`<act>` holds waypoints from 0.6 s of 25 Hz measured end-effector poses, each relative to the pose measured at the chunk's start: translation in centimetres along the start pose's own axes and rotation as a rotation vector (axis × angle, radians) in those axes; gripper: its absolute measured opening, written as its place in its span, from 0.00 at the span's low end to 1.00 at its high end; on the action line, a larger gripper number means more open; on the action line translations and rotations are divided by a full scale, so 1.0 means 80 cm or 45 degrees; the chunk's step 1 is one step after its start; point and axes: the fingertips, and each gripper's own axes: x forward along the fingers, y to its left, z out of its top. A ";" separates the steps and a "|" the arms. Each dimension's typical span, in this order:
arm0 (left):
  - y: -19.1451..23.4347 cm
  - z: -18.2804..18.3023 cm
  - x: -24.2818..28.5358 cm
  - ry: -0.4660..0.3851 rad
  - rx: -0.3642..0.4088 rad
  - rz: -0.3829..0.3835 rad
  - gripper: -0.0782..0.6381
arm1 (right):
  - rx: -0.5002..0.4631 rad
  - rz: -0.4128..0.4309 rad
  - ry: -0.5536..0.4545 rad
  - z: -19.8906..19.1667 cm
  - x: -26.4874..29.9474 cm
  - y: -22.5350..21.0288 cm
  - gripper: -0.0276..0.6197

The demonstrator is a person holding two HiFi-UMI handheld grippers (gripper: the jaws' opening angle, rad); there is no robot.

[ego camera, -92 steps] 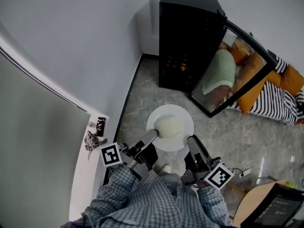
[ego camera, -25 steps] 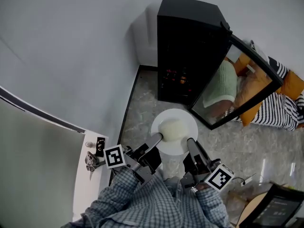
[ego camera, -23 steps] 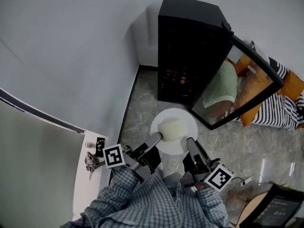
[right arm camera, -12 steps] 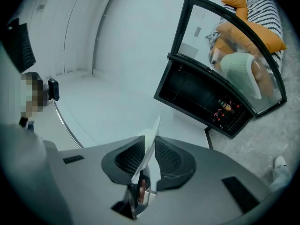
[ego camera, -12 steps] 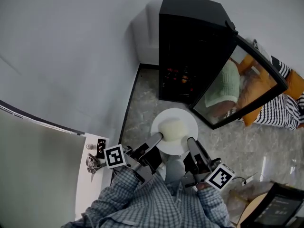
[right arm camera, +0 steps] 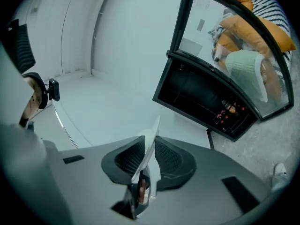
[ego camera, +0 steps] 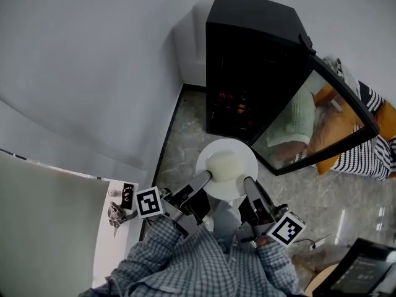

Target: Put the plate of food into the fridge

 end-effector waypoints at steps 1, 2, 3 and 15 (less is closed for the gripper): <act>0.001 0.001 0.008 -0.002 -0.004 0.001 0.20 | -0.002 0.000 0.005 0.007 0.002 -0.003 0.15; 0.001 0.002 0.016 -0.004 -0.007 0.001 0.20 | -0.005 -0.001 0.010 0.015 0.004 -0.005 0.15; 0.002 0.003 0.024 -0.005 -0.010 0.001 0.20 | -0.011 -0.002 0.014 0.024 0.006 -0.007 0.15; 0.000 0.018 0.125 -0.064 0.011 0.021 0.20 | 0.033 0.028 0.061 0.121 0.037 -0.034 0.15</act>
